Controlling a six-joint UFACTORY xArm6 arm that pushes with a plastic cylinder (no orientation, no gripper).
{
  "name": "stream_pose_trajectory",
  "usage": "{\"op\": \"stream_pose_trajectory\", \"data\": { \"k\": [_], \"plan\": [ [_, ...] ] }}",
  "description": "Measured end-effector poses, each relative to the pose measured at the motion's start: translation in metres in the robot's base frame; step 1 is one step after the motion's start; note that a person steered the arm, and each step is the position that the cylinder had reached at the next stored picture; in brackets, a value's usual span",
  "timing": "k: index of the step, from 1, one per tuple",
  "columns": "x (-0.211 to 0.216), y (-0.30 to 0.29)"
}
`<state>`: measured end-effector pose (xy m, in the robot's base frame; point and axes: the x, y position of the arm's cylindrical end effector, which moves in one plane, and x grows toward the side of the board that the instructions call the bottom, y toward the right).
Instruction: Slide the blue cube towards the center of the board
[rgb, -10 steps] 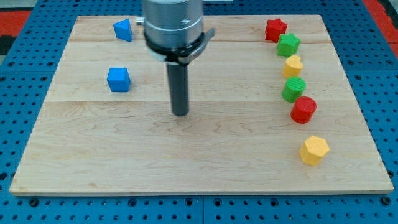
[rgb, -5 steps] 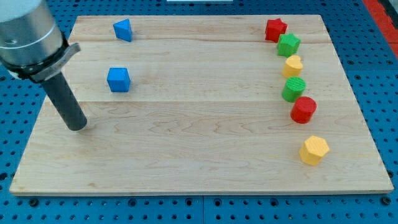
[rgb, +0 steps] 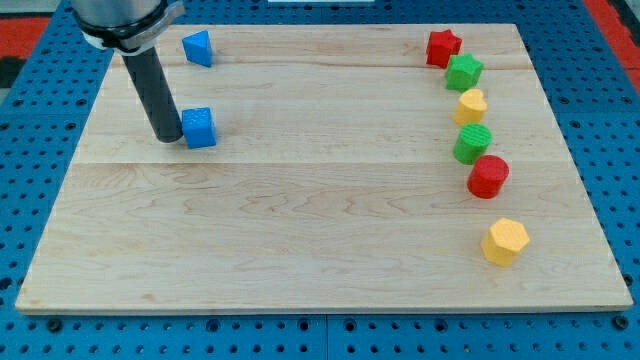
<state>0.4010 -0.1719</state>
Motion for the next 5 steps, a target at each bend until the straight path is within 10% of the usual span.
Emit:
{"op": "stream_pose_trajectory", "data": {
  "k": [5],
  "plan": [
    [-0.028, 0.064]
  ]
}}
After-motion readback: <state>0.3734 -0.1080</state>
